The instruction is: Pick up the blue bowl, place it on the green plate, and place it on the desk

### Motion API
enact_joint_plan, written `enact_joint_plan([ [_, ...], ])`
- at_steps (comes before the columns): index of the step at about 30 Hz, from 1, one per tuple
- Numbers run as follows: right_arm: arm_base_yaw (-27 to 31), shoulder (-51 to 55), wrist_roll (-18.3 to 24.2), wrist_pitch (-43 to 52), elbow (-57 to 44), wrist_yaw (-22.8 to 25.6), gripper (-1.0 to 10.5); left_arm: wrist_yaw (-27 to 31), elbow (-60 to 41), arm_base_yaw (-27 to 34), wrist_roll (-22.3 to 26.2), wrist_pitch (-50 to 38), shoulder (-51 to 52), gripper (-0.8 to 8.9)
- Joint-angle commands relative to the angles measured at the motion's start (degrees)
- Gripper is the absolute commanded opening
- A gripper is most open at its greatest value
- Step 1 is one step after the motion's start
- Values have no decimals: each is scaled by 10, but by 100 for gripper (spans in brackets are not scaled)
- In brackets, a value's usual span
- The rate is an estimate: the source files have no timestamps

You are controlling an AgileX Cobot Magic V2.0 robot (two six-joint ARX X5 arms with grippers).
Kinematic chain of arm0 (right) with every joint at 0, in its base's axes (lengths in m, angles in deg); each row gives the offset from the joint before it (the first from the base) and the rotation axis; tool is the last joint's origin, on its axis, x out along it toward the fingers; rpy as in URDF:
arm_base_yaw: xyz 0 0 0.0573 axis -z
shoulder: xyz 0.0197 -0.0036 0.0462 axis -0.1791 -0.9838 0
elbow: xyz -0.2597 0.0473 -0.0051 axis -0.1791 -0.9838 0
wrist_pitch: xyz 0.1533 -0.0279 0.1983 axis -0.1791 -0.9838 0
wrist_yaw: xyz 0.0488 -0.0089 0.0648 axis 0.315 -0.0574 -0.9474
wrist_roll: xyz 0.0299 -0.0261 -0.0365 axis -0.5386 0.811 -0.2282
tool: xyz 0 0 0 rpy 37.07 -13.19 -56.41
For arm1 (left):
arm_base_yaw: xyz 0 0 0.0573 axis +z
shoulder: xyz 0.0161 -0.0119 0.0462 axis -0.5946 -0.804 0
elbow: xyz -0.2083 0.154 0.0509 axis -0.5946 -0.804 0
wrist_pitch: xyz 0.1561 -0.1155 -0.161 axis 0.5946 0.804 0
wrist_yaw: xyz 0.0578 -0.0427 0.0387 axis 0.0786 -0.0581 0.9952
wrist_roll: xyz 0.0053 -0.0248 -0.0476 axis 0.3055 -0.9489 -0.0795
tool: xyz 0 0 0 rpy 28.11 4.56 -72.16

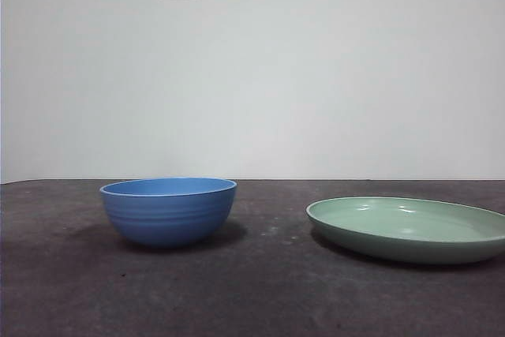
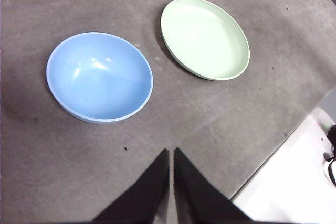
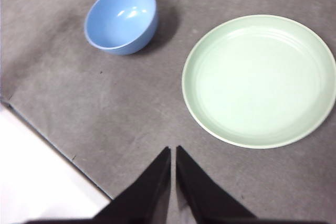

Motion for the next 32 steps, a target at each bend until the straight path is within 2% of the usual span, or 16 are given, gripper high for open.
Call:
enact_joint_plan([
  [1, -9, -3, 11, 2, 11, -2, 9, -3, 14, -2, 14, -7, -3, 14],
  [8, -13, -3, 7, 2, 11, -2, 13, -3, 14, -2, 14, -8, -3, 30],
  [9, -13, -3, 7, 2, 11, -2, 28, -3, 14, -2, 13, -8, -3, 33],
  [11, -13, -3, 5, 2, 11, -2, 147, -3, 14, -2, 12, -8, -3, 52],
  [12, -13, -3, 2, 2, 11, -1, 219, -3, 14, -2, 10, -8, -3, 91],
  [14, -13, -3, 2, 4, 11, -1, 379, -3, 14, -2, 6, -8, -3, 257],
  [16, -13, -3, 2, 4, 11, -1, 418, -3, 14, -2, 4, -8, -3, 428],
  [17, -13, -3, 2, 4, 11, -1, 418, -3, 14, -2, 4, -8, -3, 483],
  [28, -13, -3, 2, 4, 11, -1, 418, -3, 14, -2, 2, -12, -3, 491],
  [32, -13, -3, 1, 4, 11, -1, 418, 7, 14, -2, -15, -30, -5, 490],
])
